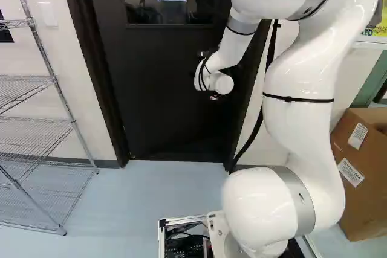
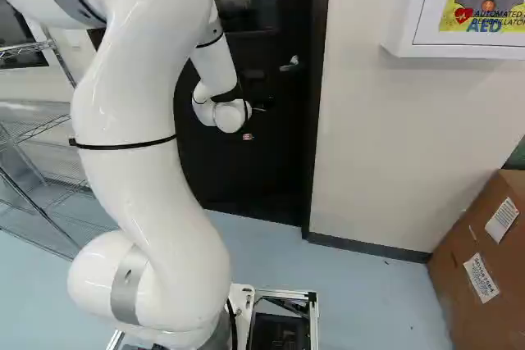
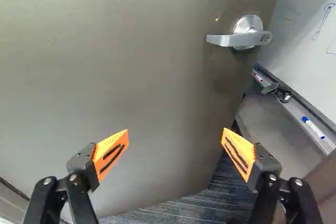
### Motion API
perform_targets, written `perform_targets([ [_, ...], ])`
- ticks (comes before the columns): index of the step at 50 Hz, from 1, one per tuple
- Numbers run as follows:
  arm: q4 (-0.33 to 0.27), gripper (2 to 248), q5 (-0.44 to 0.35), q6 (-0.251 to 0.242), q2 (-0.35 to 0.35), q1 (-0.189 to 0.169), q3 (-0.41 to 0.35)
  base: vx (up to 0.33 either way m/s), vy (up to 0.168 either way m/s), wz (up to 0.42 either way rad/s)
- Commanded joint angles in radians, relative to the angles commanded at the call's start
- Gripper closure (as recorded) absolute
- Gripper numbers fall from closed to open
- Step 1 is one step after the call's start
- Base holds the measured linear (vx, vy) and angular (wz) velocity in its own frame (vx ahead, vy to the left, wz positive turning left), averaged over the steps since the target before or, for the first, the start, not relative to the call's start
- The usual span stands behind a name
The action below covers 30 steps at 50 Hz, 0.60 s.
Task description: Open the door and move inside
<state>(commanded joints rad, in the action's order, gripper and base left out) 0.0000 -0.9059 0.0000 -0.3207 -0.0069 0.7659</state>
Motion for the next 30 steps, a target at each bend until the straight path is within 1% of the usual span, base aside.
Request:
perform_targets([
  [18,0.000,3,0.000,0.000,0.084,0.000,-0.100,0.000,0.000,0.000],
  [30,0.000,3,0.000,0.000,0.138,-0.017,-0.161,0.000,0.000,0.000],
])
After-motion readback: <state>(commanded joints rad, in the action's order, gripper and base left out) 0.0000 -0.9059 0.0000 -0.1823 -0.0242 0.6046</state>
